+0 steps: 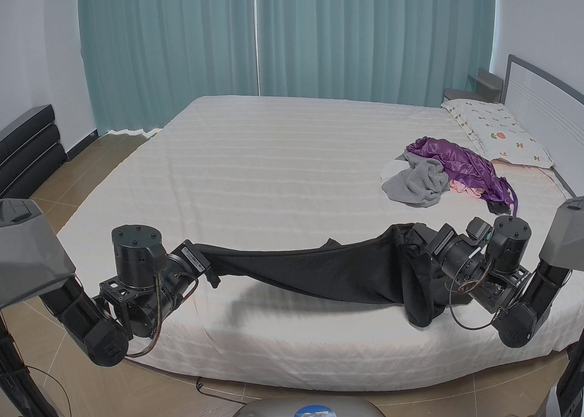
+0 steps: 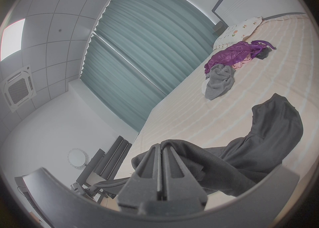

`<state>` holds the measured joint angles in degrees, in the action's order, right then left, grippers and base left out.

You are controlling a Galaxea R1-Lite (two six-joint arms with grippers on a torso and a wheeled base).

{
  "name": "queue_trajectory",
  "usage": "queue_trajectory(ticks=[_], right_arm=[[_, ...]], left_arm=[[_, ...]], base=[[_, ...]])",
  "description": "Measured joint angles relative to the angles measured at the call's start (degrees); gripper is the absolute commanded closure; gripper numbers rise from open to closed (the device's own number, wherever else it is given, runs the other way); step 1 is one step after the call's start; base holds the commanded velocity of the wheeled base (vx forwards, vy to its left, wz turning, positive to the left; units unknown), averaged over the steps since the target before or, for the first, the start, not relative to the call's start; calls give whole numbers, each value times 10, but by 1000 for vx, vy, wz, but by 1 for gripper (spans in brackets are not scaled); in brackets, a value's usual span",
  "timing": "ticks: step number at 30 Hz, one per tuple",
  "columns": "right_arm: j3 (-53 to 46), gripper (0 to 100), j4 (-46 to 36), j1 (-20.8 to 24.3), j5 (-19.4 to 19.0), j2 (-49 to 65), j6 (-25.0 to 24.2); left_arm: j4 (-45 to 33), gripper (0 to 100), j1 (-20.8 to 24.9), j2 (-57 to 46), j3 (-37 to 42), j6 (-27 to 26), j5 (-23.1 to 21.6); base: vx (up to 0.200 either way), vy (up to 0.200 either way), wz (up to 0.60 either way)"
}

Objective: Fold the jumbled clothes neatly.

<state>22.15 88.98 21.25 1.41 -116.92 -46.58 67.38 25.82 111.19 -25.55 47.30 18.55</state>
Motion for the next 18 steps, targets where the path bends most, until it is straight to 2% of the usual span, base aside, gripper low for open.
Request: queue_trajectory(ticks=[14, 18], right_arm=[[0, 100, 0, -1, 0, 0, 0], [-1, 100, 0, -1, 0, 0, 1]], left_arm=[[0, 100, -6, 0, 1, 0, -2], [0, 100, -7, -2, 2, -1, 0]], base=[[0, 200, 0], [0, 0, 0]])
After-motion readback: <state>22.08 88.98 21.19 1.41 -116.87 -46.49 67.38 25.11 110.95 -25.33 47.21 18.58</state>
